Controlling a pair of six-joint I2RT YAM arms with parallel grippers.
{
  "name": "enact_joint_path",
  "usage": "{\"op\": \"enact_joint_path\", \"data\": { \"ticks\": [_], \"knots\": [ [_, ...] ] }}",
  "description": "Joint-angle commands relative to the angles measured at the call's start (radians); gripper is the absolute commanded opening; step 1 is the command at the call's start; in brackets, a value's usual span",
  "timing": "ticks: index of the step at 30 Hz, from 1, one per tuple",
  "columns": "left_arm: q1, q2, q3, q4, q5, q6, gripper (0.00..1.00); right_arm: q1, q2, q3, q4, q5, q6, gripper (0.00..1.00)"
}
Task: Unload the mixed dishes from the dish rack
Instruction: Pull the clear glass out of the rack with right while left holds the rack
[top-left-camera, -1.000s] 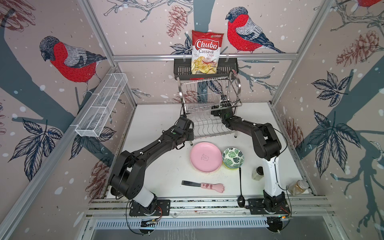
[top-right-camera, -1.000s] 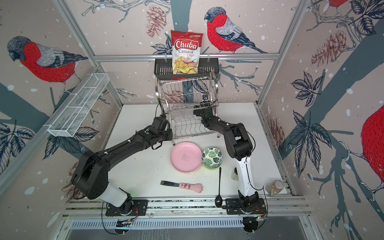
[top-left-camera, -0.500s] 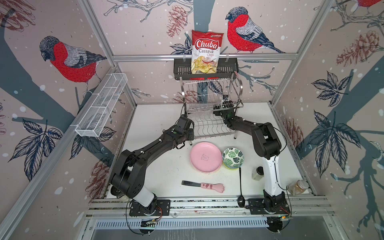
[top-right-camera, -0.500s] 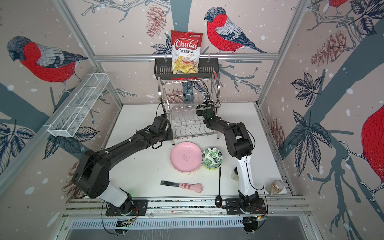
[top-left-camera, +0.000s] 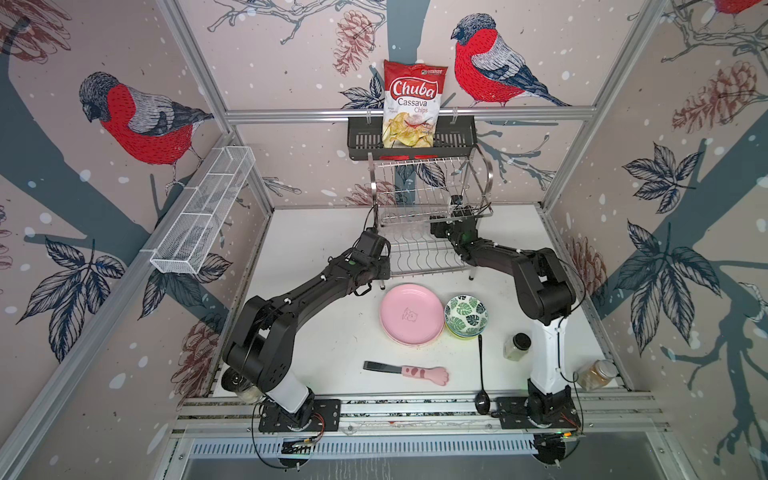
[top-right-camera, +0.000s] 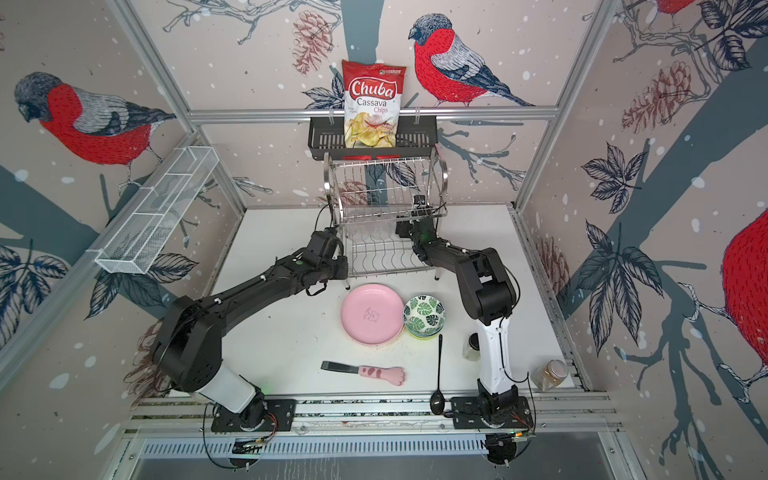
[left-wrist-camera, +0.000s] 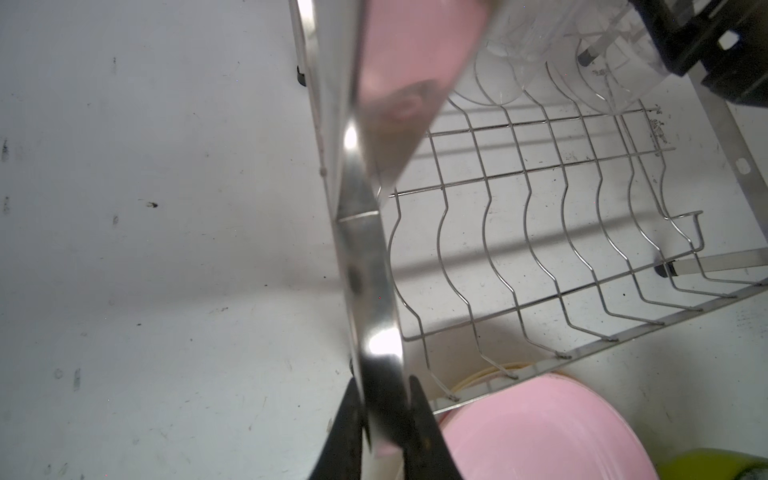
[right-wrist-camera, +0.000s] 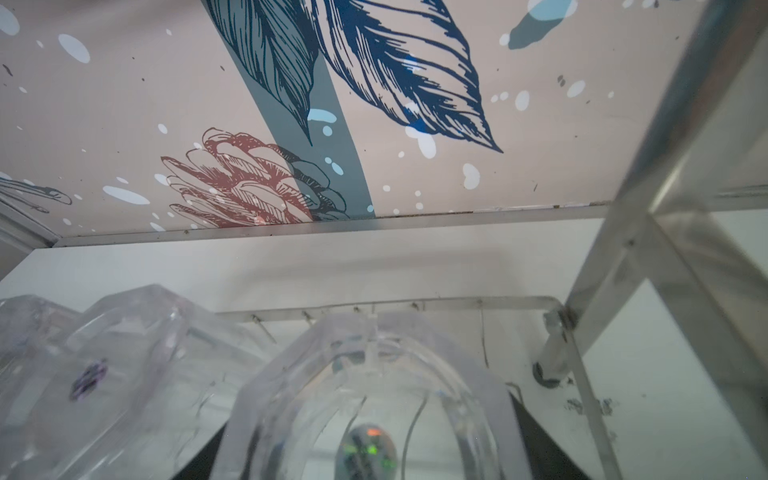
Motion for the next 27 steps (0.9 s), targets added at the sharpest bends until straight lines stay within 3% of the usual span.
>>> {"op": "enact_joint_path", "data": {
  "ticks": [1,27],
  "knots": [
    [-0.007,0.016,-0.001,-0.088,0.106,-0.007,0.10,-0.001,-0.025,-0.055,-0.147,-0.048,0.058,0.40],
    [-0.004,0.021,0.005,-0.106,0.071,-0.040,0.10,-0.003,-0.246,-0.358,0.084,-0.232,0.288,0.36]
  ]
}}
